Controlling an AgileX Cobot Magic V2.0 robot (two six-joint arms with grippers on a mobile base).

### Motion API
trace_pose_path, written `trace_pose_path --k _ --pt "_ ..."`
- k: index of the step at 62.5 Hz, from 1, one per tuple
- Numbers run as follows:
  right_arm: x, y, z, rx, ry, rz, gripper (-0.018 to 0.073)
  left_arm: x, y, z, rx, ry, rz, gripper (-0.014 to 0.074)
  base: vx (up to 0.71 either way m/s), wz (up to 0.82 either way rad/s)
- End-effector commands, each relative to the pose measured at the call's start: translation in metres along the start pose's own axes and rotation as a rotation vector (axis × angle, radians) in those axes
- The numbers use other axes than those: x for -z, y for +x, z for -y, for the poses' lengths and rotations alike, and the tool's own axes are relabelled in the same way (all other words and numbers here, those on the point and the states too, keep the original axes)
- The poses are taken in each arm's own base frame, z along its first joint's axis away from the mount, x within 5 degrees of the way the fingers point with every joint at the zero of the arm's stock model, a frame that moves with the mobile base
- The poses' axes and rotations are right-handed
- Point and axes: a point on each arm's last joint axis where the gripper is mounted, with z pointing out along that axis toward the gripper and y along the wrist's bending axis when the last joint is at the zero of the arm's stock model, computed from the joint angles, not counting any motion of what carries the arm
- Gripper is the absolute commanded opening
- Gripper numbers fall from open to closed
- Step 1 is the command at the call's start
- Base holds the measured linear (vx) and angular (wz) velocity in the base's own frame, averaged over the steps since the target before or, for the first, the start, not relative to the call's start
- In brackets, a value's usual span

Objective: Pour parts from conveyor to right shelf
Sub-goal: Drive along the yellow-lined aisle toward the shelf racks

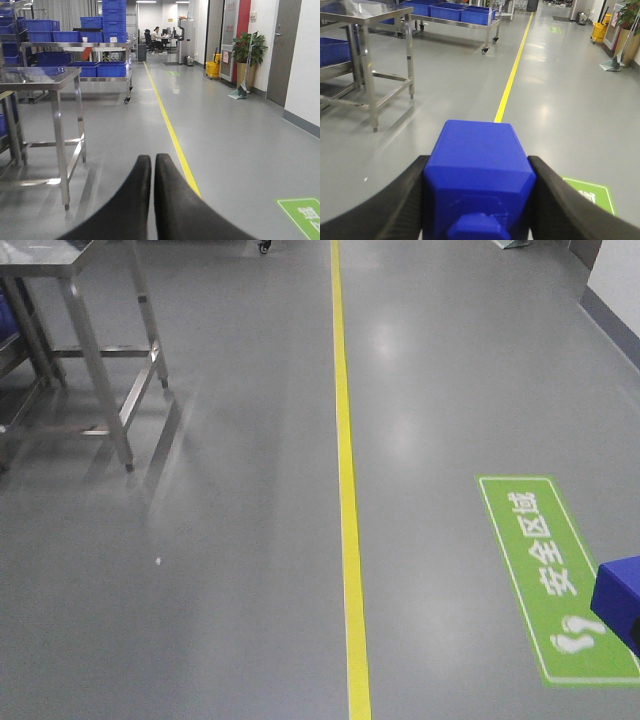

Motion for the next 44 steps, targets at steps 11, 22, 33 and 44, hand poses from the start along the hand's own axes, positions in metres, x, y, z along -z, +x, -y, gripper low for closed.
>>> trace_pose_path --k 11,22,33,44 --pt "0.0024 -0.015 0.0034 0.0 0.035 0.086 -0.001 0.0001 0.003 0.0003 0.009 0.002 0.053 -0.0006 0.78 -0.12" --pt "0.0024 -0.0147 0.0032 0.0 0.033 0.083 -0.001 0.0001 0.003 0.0003 0.009 0.002 0.053 -0.0006 0.79 -0.13" --pt "0.0023 -0.0147 0.0032 0.0 0.033 0.083 -0.001 0.0001 0.003 0.0003 0.009 0.002 0.053 -0.0006 0.79 -0.11" --pt "0.0023 -0.0147 0.0032 0.0 0.033 0.083 -0.001 0.0001 0.003 0.0003 0.009 0.002 0.053 -0.0006 0.79 0.0"
